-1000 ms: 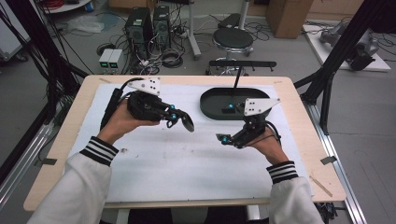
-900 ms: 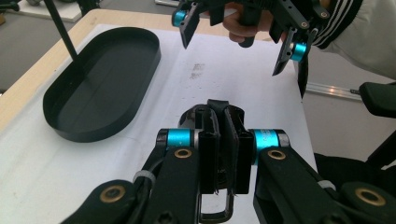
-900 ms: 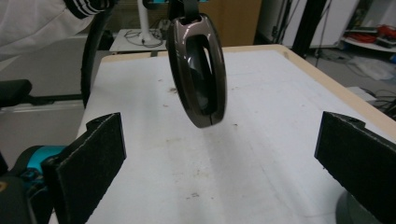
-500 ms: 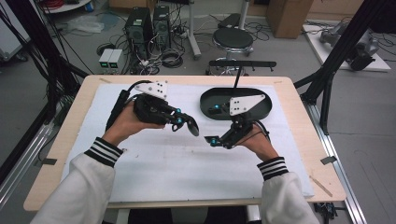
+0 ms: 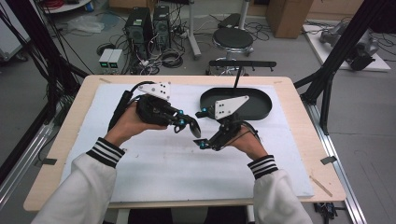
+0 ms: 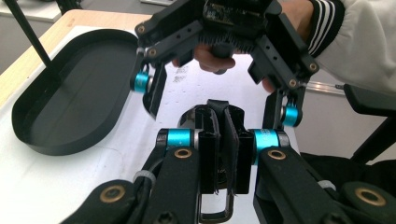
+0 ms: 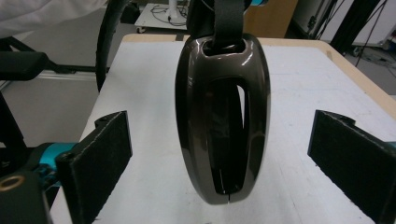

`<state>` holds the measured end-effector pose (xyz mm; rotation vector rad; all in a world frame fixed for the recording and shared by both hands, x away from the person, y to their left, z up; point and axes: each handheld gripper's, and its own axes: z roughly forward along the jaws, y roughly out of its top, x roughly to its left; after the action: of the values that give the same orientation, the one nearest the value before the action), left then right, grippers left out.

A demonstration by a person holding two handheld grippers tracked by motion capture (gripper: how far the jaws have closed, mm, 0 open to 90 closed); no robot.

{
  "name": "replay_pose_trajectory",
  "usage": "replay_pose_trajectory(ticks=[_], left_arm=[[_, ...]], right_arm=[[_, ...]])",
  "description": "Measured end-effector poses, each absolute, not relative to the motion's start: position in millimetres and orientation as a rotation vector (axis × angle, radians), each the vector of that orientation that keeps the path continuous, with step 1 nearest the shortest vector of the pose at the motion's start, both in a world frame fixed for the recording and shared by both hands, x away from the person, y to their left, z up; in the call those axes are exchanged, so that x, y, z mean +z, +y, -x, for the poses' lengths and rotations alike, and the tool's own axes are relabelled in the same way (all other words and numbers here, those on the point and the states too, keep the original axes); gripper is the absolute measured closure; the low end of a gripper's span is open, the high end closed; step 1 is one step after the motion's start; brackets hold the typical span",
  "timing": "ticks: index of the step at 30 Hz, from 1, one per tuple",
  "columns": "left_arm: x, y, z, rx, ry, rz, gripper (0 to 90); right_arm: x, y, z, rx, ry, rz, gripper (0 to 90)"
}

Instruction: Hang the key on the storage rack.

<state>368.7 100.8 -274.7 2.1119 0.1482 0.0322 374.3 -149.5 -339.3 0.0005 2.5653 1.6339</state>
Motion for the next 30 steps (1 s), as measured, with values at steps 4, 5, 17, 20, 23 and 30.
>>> replay_pose_trajectory(ticks=[4, 5, 17, 20, 23, 30], left_arm=[[-274.7, 101.1, -369.5, 0.030, 0.143, -2.118, 84.8], [-274.9, 101.0, -369.6, 0.029, 0.144, -2.117, 84.8], [-276.2, 100.3, -370.4, 0.025, 0.146, -2.126, 84.8], [-276.5, 99.8, -370.1, 0.032, 0.153, -2.132, 84.8], [-277.1, 99.7, -370.4, 0.035, 0.153, -2.141, 84.8], [-280.7, 99.1, -371.6, 0.030, 0.158, -2.150, 84.8]], right_arm=[[-340.7, -145.7, -374.9, 1.641, 2.587, 0.035, 17.2], [-340.7, -145.7, -374.9, 1.641, 2.587, 0.035, 17.2], [-342.1, -141.9, -374.7, 1.592, 2.597, 0.051, 28.8], [-343.0, -141.6, -375.3, 1.573, 2.607, 0.027, 30.6], [-343.9, -141.9, -375.6, 1.570, 2.606, 0.019, 35.1], [-345.4, -140.0, -376.0, 1.565, 2.611, 0.016, 38.2]])
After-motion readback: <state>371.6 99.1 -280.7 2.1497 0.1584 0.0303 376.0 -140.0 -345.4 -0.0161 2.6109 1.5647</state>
